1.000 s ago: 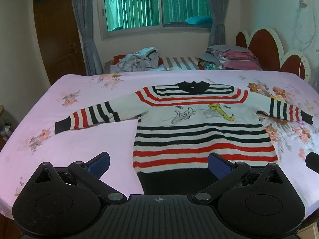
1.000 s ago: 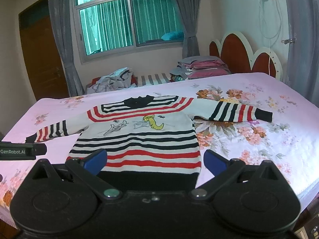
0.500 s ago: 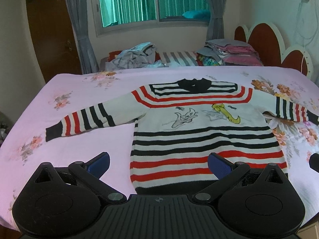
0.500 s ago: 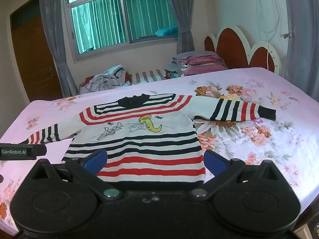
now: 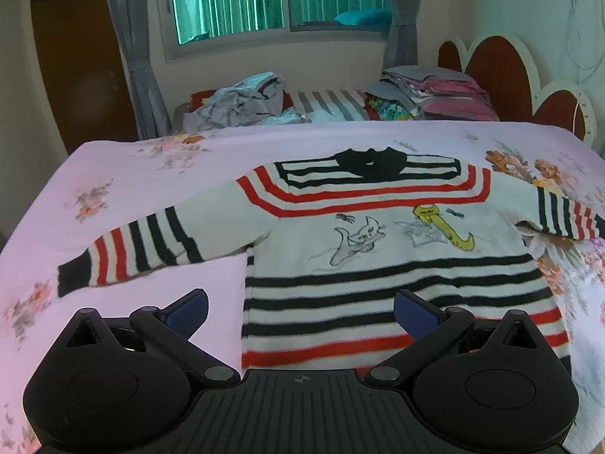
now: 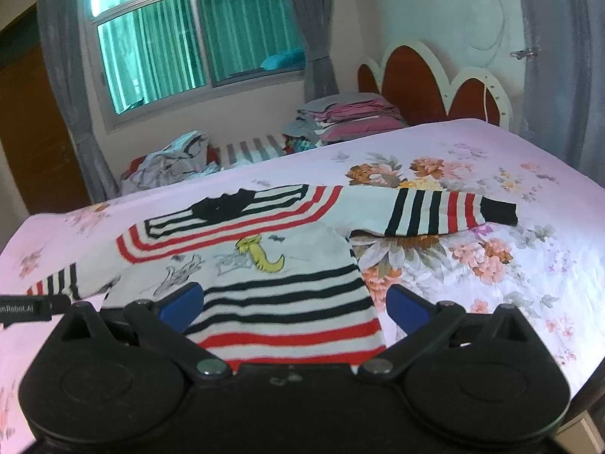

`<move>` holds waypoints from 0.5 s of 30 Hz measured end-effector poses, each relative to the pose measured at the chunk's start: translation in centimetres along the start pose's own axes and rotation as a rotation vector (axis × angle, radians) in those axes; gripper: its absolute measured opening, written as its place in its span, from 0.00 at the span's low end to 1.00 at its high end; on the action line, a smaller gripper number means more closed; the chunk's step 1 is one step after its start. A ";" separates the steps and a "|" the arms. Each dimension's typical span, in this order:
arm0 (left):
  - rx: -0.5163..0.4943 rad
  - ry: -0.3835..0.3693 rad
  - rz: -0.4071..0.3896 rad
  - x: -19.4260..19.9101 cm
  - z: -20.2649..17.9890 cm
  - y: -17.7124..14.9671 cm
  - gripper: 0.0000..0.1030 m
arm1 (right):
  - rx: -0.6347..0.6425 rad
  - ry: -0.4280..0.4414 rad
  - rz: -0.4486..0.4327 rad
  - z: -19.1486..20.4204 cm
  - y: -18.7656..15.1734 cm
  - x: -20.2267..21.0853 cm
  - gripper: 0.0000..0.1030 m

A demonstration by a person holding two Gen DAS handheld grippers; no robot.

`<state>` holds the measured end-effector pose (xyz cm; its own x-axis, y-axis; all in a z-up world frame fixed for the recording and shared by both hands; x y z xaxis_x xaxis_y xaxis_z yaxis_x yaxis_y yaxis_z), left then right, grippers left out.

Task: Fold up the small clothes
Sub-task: 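Grasp the black cuff of a sweater sleeve with the right tool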

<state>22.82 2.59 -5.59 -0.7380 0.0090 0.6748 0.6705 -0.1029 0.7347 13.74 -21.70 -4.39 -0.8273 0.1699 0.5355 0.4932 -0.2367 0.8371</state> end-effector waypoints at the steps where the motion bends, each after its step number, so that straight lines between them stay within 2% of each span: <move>1: 0.000 -0.003 0.003 -0.5 0.1 0.2 1.00 | -0.008 -0.015 0.000 0.0 0.3 -0.5 1.00; 9: 0.019 -0.038 0.029 -5.6 0.6 1.9 1.00 | -0.031 -0.074 -0.012 -1.2 2.2 -3.9 0.93; 15: 0.028 -0.030 0.058 -9.2 -1.4 3.0 1.00 | -0.035 -0.107 0.011 -4.4 3.8 -7.6 0.91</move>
<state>31.49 0.86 -9.72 -0.6955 0.0341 0.7177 0.7142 -0.0763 0.6958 20.68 -28.12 -5.78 -0.7878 0.2678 0.5547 0.4904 -0.2724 0.8279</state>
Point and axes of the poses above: each gripper's, at about its wrist camera, not at the fingertips, and x roughly against the way its jaws point, z to its left, y to its top, the point moved 4 cm from there along -x, roughly the way its jaws point
